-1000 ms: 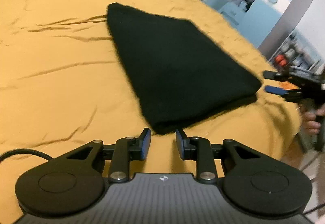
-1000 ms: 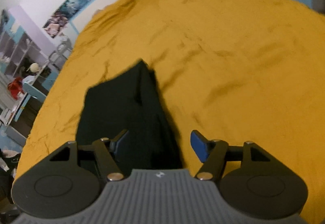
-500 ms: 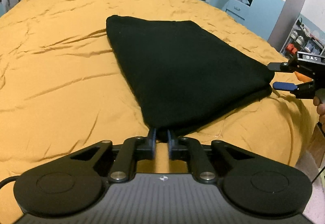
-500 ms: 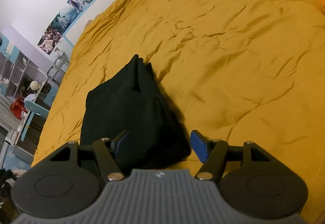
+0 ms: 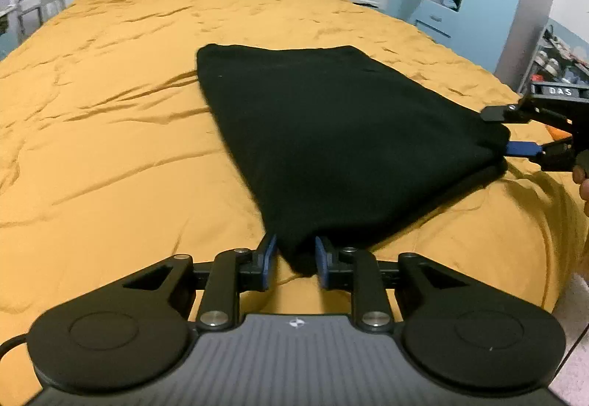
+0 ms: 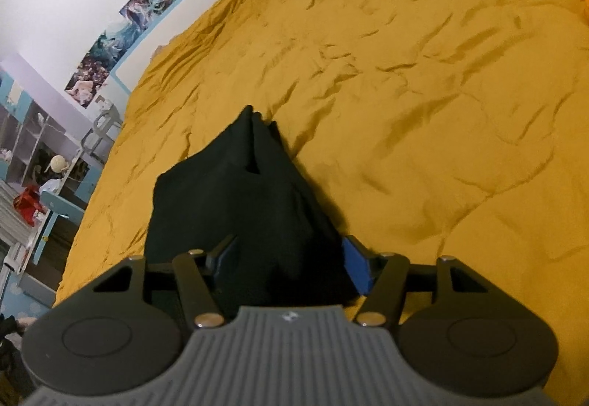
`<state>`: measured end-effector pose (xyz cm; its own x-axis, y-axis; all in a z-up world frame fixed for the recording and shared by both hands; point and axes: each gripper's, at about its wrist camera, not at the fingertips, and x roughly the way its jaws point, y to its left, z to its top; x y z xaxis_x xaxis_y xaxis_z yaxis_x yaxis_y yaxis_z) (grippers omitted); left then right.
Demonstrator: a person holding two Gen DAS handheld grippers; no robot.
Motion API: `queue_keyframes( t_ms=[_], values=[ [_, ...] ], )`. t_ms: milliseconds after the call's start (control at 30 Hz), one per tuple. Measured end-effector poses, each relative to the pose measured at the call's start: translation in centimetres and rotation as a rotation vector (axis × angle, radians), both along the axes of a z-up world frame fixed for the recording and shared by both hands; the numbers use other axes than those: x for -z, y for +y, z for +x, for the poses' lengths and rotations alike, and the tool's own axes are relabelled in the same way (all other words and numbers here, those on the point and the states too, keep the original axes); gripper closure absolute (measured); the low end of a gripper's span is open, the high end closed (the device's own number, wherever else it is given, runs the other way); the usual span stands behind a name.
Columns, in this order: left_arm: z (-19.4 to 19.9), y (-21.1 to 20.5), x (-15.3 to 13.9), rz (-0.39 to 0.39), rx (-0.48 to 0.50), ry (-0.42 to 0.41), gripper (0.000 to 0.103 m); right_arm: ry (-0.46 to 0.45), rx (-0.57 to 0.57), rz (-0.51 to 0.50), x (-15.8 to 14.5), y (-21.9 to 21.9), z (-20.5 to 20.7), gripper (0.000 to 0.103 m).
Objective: Fold small clothes
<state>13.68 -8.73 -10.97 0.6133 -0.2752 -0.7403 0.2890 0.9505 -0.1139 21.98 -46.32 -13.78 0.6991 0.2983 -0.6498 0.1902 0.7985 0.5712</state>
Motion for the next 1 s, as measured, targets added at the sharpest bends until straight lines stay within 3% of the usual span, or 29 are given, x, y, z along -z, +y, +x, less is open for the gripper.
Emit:
queue_keyframes(
  t_ms=[67,100,133,300,400,467,533,667,767,867,933,1000],
  values=[
    [0.0,-0.1,0.1,-0.006,0.007,-0.012,0.092,-0.002,-0.009,-0.014,0.0,0.1,0.3,0.059],
    [-0.2,0.0,0.0,-0.009,0.007,-0.025,0.094,0.003,-0.006,-0.021,0.0,0.1,0.4,0.079],
    [-0.4,0.2,0.0,-0.024,-0.003,-0.04,0.094,0.008,0.0,-0.013,0.1,0.0,0.4,0.091],
    [-1.7,2.8,-1.2,-0.15,-0.095,-0.121,0.097,-0.043,0.006,0.047,-1.5,-0.1,-0.5,0.093],
    [-1.4,3.6,-0.4,-0.177,-0.119,-0.069,0.097,-0.036,0.005,0.09,-1.5,-0.1,-0.9,0.093],
    [-1.0,3.6,1.1,-0.175,-0.117,-0.019,0.096,0.027,0.024,0.065,0.0,-0.2,-0.8,0.093],
    [-0.9,3.6,1.8,-0.182,-0.124,0.0,0.096,0.085,0.033,0.115,2.1,-0.8,-0.8,0.093],
    [-0.4,4.4,1.8,-0.242,-0.134,0.039,0.093,0.085,0.053,0.193,3.4,-1.8,-1.3,0.095],
    [-0.6,5.0,1.4,-0.252,-0.118,0.054,0.088,0.08,0.042,0.195,3.1,-2.0,-1.4,0.09],
    [-1.1,5.7,0.3,-0.246,-0.129,0.068,0.085,0.047,0.066,0.114,1.4,-1.7,-2.5,0.089],
    [-1.4,6.1,-0.4,-0.235,-0.15,0.055,0.085,-0.028,0.114,-0.071,-1.0,-0.9,-3.8,0.064],
    [-1.4,6.5,-1.4,-0.255,-0.163,0.039,0.085,-0.104,0.119,-0.185,-2.9,-0.2,-4.4,0.064]
  ],
)
